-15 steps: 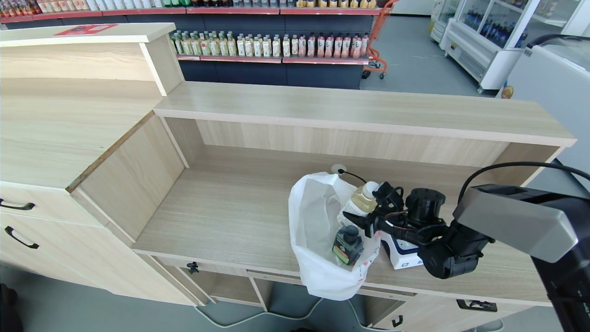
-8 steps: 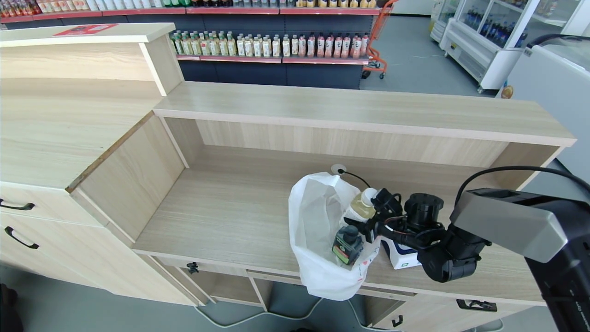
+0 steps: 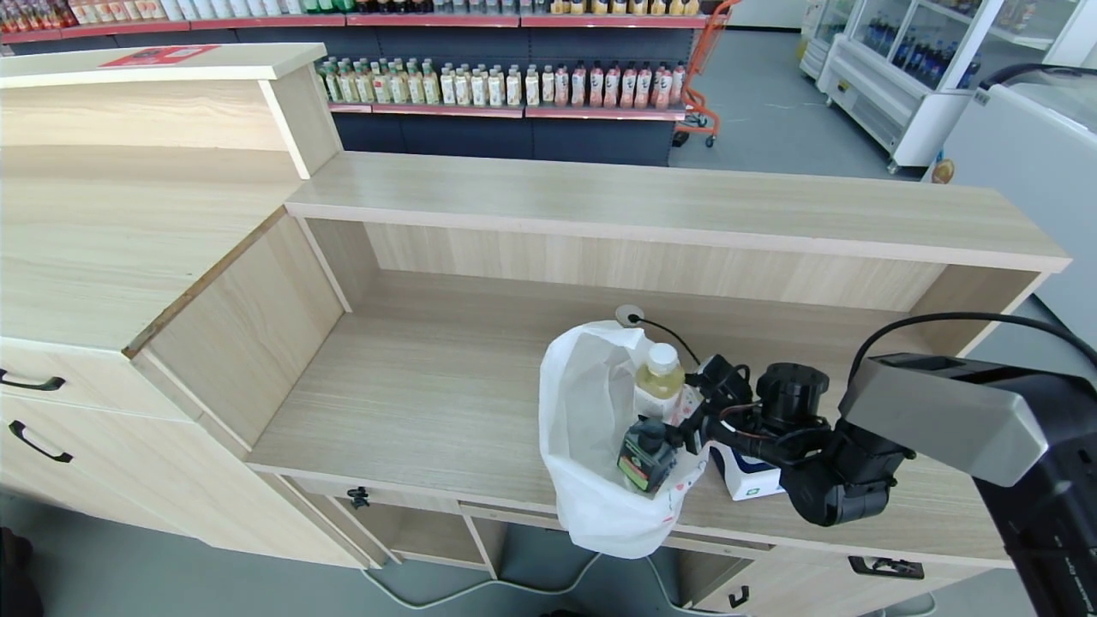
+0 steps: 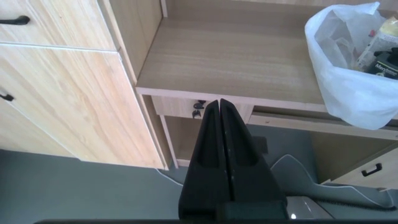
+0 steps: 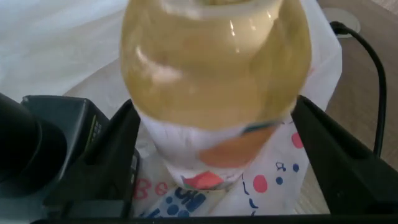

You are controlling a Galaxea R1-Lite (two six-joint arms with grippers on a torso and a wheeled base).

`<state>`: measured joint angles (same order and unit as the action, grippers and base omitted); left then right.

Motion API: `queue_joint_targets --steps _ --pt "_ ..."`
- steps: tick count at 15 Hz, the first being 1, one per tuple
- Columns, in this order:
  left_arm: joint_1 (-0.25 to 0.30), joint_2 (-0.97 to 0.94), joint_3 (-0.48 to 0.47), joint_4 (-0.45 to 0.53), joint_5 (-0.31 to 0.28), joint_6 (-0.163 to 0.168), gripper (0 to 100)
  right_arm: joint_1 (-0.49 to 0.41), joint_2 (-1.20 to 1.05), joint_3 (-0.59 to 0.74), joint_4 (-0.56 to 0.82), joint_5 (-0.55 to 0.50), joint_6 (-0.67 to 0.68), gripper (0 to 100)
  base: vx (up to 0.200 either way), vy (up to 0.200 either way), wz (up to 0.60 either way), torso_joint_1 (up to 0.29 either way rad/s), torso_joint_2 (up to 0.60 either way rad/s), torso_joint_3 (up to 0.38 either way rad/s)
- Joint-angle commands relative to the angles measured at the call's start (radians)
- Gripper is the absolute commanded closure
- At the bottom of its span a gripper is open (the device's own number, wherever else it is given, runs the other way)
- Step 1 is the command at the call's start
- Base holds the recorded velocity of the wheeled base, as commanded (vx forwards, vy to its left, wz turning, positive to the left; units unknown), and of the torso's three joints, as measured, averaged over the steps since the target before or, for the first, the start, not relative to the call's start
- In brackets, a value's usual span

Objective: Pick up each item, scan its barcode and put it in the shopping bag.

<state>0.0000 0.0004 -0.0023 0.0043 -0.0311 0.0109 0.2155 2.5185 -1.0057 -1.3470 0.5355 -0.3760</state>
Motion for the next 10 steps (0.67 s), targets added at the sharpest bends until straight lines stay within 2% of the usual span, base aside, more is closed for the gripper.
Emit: queue_joint_targets --steps 1,5,8,10 --pt "0.000 0.001 0.001 0.000 -0.001 0.000 100 -0.005 -0.006 0.001 0.005 0.000 0.000 0 0.000 0.000 0.00 0.000 0.00 0.000" --pt "0.000 0.001 0.001 0.000 0.000 0.000 100 -0.021 -0.112 0.049 0.016 0.035 0.037 0 0.000 0.000 0.00 0.000 0.00 0.000" --pt "0.000 0.001 0.001 0.000 -0.001 0.000 100 -0.038 -0.320 0.167 0.016 0.047 0.189 0 0.000 0.000 0.00 0.000 0.00 0.000" --pt "0.000 0.001 0.001 0.000 0.000 0.000 100 -0.058 -0.534 0.269 0.081 0.046 0.289 0 0.000 0.000 0.00 0.000 0.00 0.000"
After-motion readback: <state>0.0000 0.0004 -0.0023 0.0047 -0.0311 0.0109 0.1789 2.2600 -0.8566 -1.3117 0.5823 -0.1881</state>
